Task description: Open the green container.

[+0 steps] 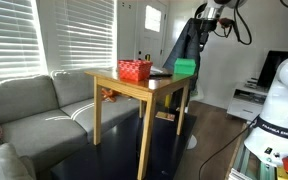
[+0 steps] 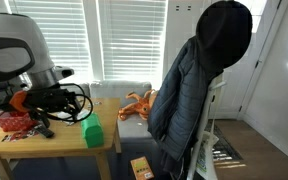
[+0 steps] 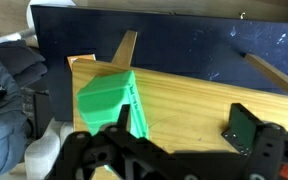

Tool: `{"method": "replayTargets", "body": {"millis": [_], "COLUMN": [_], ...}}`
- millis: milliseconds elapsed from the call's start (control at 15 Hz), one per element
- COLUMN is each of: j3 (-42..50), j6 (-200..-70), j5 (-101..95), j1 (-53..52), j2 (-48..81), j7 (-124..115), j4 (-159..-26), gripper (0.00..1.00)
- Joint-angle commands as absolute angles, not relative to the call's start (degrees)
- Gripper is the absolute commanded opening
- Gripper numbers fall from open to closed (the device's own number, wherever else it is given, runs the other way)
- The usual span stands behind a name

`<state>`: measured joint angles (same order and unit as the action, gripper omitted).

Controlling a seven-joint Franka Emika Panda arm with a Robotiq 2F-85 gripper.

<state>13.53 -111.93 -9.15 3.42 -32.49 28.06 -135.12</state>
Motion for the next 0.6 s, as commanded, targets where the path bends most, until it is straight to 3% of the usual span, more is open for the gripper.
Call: {"method": "replayTargets", "body": {"millis": [0, 533], "j3": [13.4, 14.8], "j6": [-111.8, -114.9], "j5": [-9.1, -8.5], "j1": [3.5, 3.8], "j2": [-32.3, -26.5], "j7": [28.1, 27.9], "j4": [-134.8, -131.5], "gripper": [1.00, 1.00]}}
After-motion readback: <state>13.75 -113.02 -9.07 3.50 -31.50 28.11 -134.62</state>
